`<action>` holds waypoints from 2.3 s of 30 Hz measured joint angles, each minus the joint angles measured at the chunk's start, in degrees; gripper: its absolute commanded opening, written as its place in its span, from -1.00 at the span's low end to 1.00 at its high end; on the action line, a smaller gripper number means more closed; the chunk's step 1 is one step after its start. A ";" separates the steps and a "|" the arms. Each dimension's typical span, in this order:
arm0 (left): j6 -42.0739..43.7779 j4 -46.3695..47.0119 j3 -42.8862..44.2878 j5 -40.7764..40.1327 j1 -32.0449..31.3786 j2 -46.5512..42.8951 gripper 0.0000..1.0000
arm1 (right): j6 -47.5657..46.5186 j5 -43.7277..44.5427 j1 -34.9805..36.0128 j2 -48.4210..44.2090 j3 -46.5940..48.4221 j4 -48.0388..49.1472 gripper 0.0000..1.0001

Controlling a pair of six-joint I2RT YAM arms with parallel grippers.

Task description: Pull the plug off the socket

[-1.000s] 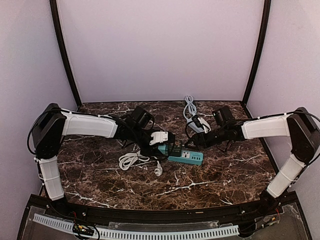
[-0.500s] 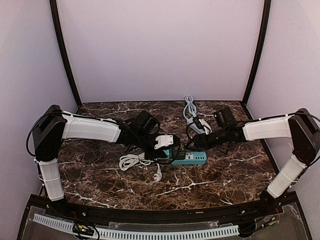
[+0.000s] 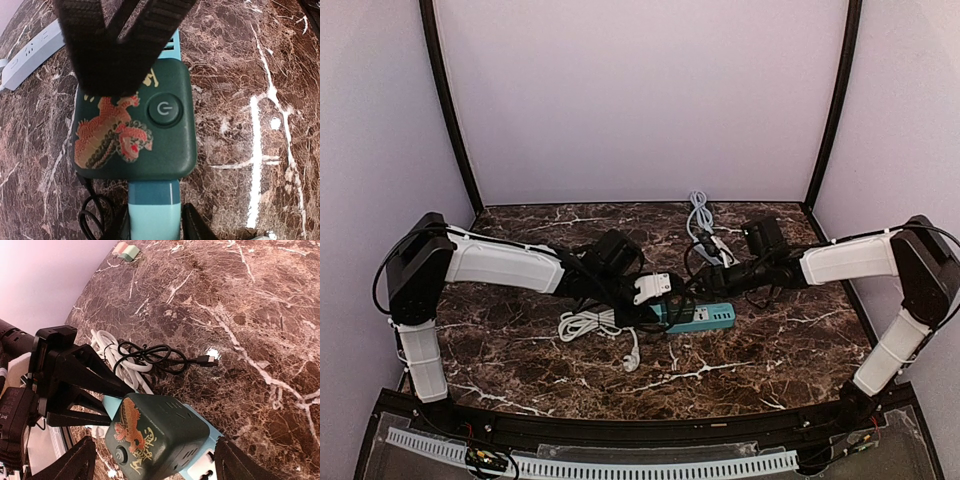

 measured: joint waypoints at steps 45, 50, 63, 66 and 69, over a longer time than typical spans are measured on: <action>-2.40 2.08 -3.39 0.15 1.70 -1.66 -0.65 | 5.77 -1.57 2.21 9.84 -0.85 15.74 0.25; -6.38 4.44 -5.51 -0.81 1.29 -2.54 -0.67 | 5.79 -1.81 2.25 10.51 -0.09 15.98 0.21; -20.33 11.32 -10.12 -6.10 -1.01 -4.04 -0.69 | 5.79 -1.57 2.49 10.97 0.37 16.57 0.17; -22.38 11.28 -10.10 -7.39 -1.33 -4.04 -0.69 | 5.79 -1.49 2.49 10.97 0.42 16.57 0.15; -23.21 11.17 -10.10 -8.87 -1.57 -4.20 -0.70 | 5.79 -1.42 2.49 10.97 0.44 16.59 0.15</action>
